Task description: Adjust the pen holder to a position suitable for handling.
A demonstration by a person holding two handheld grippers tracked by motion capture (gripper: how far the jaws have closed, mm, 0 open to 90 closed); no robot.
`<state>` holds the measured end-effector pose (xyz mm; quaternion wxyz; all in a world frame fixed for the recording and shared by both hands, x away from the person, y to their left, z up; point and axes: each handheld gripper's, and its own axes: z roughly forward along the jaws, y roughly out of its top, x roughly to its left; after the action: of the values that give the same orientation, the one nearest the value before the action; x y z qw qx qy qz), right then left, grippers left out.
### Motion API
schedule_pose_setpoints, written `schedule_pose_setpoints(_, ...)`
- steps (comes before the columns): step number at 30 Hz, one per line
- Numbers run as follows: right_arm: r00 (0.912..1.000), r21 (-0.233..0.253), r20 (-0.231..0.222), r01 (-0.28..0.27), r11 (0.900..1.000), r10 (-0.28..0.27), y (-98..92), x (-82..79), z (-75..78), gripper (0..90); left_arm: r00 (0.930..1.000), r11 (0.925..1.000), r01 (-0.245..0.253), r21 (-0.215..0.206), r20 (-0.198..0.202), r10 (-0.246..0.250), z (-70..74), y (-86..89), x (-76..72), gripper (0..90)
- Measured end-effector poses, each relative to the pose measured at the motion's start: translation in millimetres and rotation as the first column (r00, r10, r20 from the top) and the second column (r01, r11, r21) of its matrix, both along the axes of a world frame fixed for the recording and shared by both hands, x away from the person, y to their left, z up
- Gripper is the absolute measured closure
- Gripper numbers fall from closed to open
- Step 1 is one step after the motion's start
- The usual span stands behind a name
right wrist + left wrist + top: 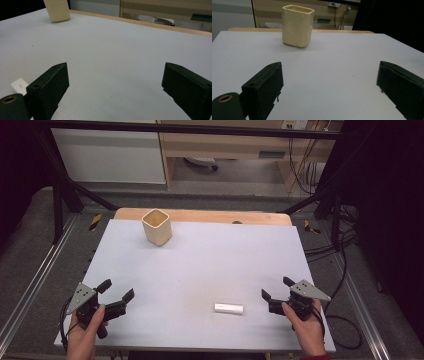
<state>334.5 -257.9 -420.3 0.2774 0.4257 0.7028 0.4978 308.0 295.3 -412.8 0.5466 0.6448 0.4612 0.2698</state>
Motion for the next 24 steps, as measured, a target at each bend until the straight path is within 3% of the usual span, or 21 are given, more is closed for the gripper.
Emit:
schedule_pose_setpoints(10, 0.9994, -0.051, 0.005, -0.034, 0.998, 0.035, 16.7, 9.1, 10.0, 4.5, 0.9997, 0.9998, 0.02, 0.006, -0.013, -0.02, -1.0, -3.1, -0.4, 7.8)
schedule_pose_setpoints(15, 0.9948, -0.075, -0.046, -0.095, 0.993, 0.091, 34.1, 22.2, 6.6, 4.4, 0.9995, 0.9997, 0.022, 0.012, -0.022, -0.022, -2.1, -4.5, -1.0, 7.8)
schedule_pose_setpoints(18, 0.9856, -0.103, -0.089, -0.153, 0.983, 0.144, 46.4, 29.8, 0.3, 5.0, 0.9995, 0.9996, 0.024, 0.013, -0.023, -0.023, -2.2, -4.5, -1.0, 7.8)
schedule_pose_setpoints(19, 0.9771, -0.107, -0.121, -0.188, 0.976, 0.175, 53.0, 32.5, -3.6, 5.2, 0.9994, 0.9996, 0.025, 0.013, -0.025, -0.025, -2.4, -4.5, -0.8, 7.8)
schedule_pose_setpoints(20, 0.9771, -0.107, -0.121, -0.188, 0.976, 0.175, 53.0, 32.5, -3.6, 5.2, 0.9993, 0.9996, 0.025, 0.012, -0.027, -0.025, -2.7, -4.6, -0.6, 7.8)
schedule_pose_setpoints(21, 0.9692, -0.117, -0.143, -0.218, 0.969, 0.201, 57.1, 32.5, -6.9, 5.5, 0.9992, 0.9996, 0.026, 0.012, -0.029, -0.026, -2.9, -4.7, -0.3, 7.8)
schedule_pose_setpoints(24, 0.9615, -0.111, -0.16, -0.243, 0.964, 0.224, 59.7, 29.9, -10.4, 5.4, 0.9992, 0.9996, 0.026, 0.01, -0.032, -0.026, -3.1, -4.9, 0.0, 7.8)
